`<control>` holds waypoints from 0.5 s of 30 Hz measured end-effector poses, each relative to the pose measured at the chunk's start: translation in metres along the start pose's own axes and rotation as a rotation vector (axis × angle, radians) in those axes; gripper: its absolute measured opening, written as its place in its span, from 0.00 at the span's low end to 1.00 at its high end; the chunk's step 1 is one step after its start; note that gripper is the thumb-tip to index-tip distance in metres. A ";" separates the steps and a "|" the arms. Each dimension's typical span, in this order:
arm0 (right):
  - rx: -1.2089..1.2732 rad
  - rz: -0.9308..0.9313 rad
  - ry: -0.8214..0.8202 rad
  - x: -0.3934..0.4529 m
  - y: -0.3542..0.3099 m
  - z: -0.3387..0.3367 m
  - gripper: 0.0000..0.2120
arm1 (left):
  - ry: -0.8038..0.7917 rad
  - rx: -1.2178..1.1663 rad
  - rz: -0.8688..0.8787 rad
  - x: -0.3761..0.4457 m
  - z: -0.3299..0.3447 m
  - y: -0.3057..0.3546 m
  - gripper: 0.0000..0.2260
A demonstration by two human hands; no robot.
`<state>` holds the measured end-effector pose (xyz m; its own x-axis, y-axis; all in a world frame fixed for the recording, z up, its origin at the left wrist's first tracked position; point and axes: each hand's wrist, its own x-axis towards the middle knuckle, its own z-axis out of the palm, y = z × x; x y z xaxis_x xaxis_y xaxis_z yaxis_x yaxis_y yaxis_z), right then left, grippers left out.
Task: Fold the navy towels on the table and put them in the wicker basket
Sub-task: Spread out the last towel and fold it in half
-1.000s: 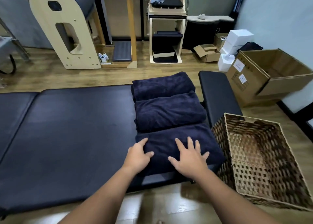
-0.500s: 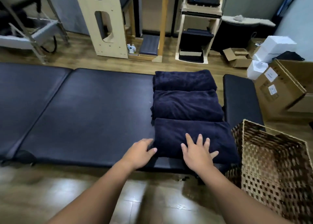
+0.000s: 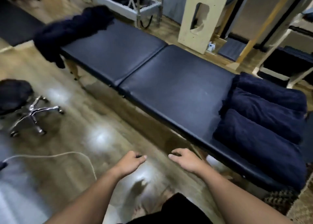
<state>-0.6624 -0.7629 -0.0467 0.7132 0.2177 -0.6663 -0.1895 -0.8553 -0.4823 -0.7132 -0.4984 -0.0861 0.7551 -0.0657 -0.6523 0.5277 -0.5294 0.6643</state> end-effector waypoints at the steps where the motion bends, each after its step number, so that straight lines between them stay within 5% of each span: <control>1: -0.001 -0.018 -0.052 0.005 -0.016 0.011 0.30 | 0.036 -0.039 -0.031 -0.014 -0.005 -0.010 0.25; 4: -0.020 -0.091 -0.153 0.023 -0.056 0.038 0.36 | 0.134 -0.123 -0.135 -0.044 -0.020 -0.031 0.15; 15: -0.299 -0.268 -0.470 0.111 -0.150 0.055 0.30 | 0.282 -0.308 -0.297 -0.048 -0.077 -0.075 0.08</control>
<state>-0.5921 -0.5841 -0.0798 0.3237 0.5687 -0.7562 0.2013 -0.8223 -0.5322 -0.7591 -0.3908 -0.0762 0.6080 0.3029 -0.7338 0.7938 -0.2141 0.5693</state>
